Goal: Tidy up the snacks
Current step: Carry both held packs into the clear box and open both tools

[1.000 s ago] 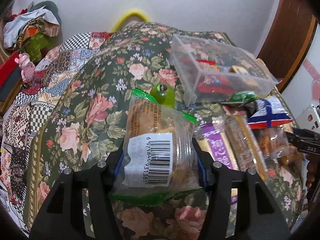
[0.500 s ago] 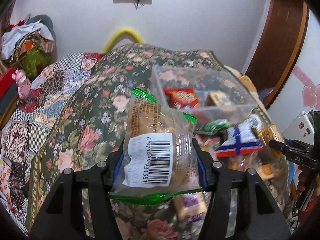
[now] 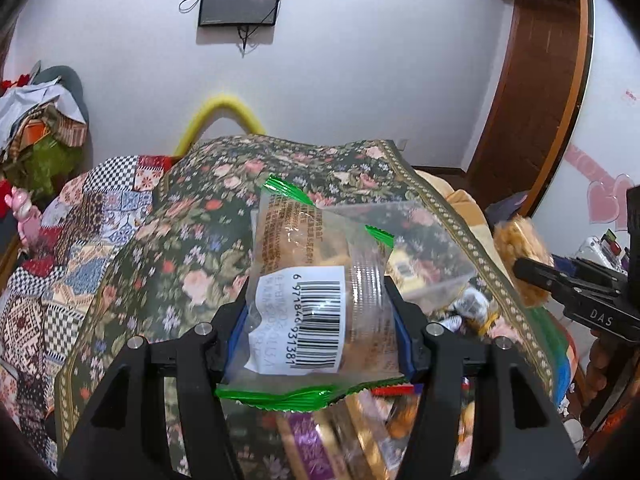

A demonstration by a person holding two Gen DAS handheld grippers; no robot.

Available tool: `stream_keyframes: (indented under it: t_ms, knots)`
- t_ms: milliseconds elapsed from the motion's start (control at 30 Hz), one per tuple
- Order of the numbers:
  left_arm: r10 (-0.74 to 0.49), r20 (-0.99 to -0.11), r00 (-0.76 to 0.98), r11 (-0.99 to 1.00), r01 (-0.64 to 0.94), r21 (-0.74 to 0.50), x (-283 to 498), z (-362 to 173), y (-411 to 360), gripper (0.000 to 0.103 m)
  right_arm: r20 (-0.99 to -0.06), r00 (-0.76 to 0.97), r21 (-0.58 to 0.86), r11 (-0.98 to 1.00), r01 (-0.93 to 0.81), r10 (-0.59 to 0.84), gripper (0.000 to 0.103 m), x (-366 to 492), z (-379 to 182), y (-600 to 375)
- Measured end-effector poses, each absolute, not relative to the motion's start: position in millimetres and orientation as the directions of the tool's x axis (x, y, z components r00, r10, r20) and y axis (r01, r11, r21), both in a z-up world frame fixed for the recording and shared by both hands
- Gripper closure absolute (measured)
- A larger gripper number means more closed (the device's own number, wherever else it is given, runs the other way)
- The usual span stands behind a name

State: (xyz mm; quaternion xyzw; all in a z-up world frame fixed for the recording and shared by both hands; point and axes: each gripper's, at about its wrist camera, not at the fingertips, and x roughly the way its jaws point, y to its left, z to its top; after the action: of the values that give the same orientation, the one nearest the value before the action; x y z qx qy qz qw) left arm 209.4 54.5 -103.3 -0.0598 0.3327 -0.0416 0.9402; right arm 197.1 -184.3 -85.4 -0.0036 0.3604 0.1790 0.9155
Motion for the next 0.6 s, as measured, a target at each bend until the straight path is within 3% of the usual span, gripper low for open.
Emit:
stream_keyframes:
  t_ms: [267,600]
  knots:
    - [-0.121,-0.63,0.768,0.989,0.035,-0.147,247,-107,53,0.045,-0.633,0.679,0.124,0.914,-0.386,0.372,0.061,227,-75,-151]
    - [-0.133,-0.683,0.718,0.986,0.027,-0.164,295,-136,57,0.045,-0.703,0.601,0.114,0.894,-0.432,0.38,0.061,270,-101,-109]
